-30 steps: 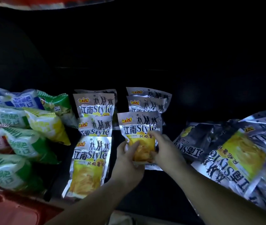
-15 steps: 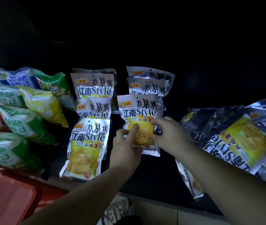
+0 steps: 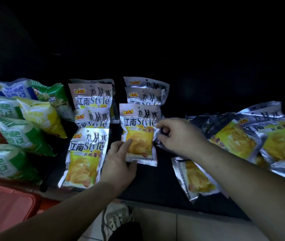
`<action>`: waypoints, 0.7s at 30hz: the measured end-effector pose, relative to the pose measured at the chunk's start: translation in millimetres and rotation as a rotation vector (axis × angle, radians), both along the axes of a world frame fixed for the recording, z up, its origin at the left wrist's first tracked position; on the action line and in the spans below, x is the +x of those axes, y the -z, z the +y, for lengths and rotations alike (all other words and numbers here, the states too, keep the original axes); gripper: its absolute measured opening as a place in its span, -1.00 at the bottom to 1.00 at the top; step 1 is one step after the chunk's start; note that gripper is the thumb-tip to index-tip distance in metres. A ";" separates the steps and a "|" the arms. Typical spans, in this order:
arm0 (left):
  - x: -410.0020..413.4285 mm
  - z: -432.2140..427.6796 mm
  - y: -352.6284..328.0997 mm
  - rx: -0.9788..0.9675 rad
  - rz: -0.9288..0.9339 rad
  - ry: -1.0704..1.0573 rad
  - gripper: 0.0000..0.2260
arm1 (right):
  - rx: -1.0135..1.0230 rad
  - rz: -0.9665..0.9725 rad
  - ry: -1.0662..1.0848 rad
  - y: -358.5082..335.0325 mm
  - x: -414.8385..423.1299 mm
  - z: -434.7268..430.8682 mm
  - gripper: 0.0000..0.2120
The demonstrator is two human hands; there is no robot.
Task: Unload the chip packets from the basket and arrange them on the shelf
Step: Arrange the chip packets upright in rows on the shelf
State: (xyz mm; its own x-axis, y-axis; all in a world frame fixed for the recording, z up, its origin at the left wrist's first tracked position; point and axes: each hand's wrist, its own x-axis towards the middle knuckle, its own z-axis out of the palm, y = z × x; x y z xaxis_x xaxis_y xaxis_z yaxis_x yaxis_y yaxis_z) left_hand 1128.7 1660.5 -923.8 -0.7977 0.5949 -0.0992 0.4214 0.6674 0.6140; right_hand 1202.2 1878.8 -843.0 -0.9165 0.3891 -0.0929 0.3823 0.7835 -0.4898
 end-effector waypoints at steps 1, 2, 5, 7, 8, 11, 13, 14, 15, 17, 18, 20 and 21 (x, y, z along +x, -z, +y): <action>4.7 2.5 -6.8 0.021 -0.047 0.026 -0.42 | 0.018 -0.001 0.029 -5.0 8.6 9.1 -0.80; 11.2 7.0 -16.1 0.023 -0.099 0.063 -0.45 | 0.035 0.002 0.062 -10.4 18.3 18.7 -0.82; 31.1 35.1 -36.0 0.046 -0.262 0.132 -0.61 | 0.091 0.025 0.162 -22.8 54.1 45.7 -0.88; 49.8 64.2 -47.7 0.077 -0.390 0.140 -0.73 | 0.154 0.029 0.219 -24.2 81.3 61.6 -0.91; 59.5 79.2 -50.7 0.097 -0.446 0.152 -0.74 | 0.179 0.012 0.254 -22.5 95.1 68.7 -0.88; 91.0 119.8 -63.7 0.156 -0.622 0.131 -0.49 | 0.171 -0.045 0.304 -12.7 132.8 85.4 -0.73; 104.1 136.3 -62.7 0.217 -0.647 -0.005 -0.38 | 0.117 -0.045 0.273 -9.1 149.6 93.5 -0.64; 107.3 141.0 -59.7 0.252 -0.635 -0.072 -0.38 | 0.103 -0.051 0.256 -9.7 154.7 96.4 -0.61; 108.9 142.7 -58.8 0.282 -0.604 -0.119 -0.41 | 0.099 -0.056 0.241 -10.5 157.7 98.6 -0.58; 108.9 143.6 -58.1 0.306 -0.544 -0.167 -0.52 | 0.113 -0.054 0.217 -11.2 159.3 101.8 -0.56; 107.2 142.7 -58.3 0.319 -0.553 -0.176 -0.56 | 0.123 -0.053 0.208 -13.2 157.5 101.1 -0.54; 105.1 142.8 -65.6 0.369 -0.581 -0.167 -0.68 | 0.133 -0.048 0.198 -17.9 154.5 99.1 -0.50; 104.5 143.2 -74.6 0.396 -0.589 -0.128 -0.74 | 0.129 -0.039 0.190 -21.5 151.6 97.3 -0.47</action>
State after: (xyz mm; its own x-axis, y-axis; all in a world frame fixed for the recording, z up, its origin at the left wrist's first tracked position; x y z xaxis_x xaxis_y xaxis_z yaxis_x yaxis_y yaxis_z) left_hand 1233.2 1803.7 -849.2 -0.7438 0.5811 -0.3302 -0.1208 0.3691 0.9215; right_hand 1353.8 1976.2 -821.5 -0.8224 0.5651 -0.0656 0.5456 0.7508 -0.3723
